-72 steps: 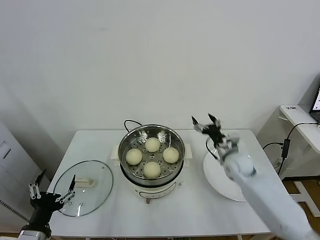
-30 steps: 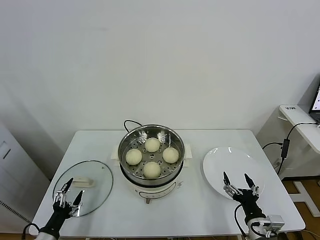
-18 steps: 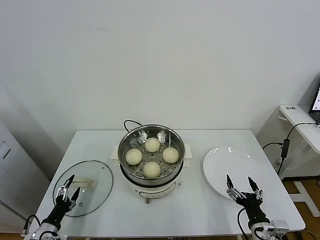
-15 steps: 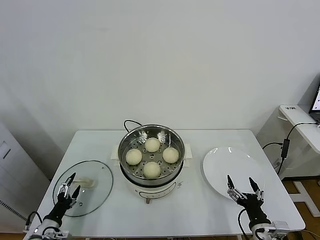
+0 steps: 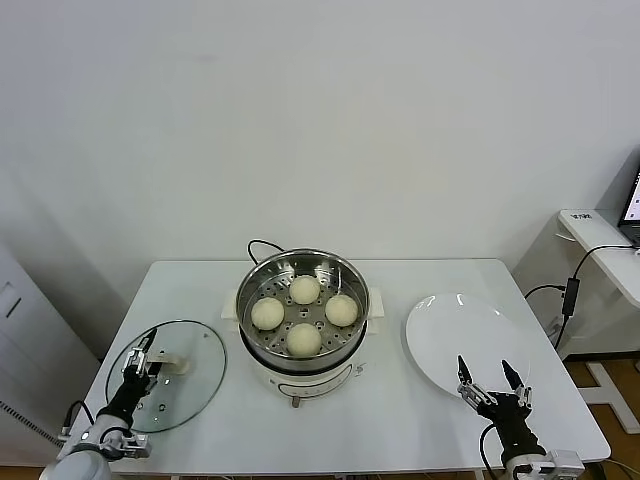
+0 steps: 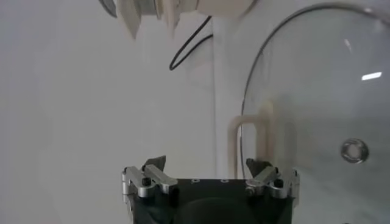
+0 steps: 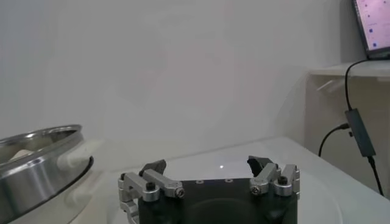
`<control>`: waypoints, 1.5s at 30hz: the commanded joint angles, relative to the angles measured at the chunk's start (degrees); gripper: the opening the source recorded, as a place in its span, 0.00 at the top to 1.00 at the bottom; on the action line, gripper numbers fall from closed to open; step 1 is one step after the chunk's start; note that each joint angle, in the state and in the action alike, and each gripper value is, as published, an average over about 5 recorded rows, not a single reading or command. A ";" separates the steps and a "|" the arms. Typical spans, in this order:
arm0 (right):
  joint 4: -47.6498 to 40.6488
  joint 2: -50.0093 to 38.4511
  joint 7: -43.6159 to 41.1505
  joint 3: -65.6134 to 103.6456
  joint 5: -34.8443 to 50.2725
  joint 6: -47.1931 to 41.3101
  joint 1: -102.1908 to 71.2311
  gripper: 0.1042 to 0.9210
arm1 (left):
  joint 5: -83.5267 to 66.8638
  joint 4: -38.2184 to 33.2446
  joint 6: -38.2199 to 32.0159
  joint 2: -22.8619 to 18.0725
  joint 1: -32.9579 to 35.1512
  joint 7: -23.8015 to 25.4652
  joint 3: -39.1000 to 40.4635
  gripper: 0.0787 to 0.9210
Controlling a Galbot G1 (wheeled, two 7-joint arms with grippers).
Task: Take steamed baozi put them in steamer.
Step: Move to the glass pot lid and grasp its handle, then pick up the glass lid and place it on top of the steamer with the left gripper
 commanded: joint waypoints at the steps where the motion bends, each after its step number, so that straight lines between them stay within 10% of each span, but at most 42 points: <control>1: -0.07 0.02 -0.02 0.16 -0.21 0.07 -0.10 0.12 | -0.51 2.31 1.15 0.11 -2.47 0.60 1.04 0.24; 14: -0.67 0.03 -0.22 0.39 -0.67 0.72 -0.06 0.12 | -14.01 -6.58 3.67 3.06 1.80 1.83 2.14 0.68; 26: -1.99 -1.89 -2.61 0.08 -0.63 0.32 0.18 0.12 | -38.89 -31.38 29.19 20.08 7.05 19.57 6.25 0.95; 33: -2.99 -2.40 -3.87 0.86 -1.33 0.75 -0.36 0.12 | -35.93 -44.23 52.75 25.35 2.10 18.22 26.06 0.95; 45: -2.12 -0.82 -4.14 2.68 -2.70 0.99 -3.07 0.12 | -17.09 -37.13 67.27 15.76 -21.08 19.76 60.86 0.95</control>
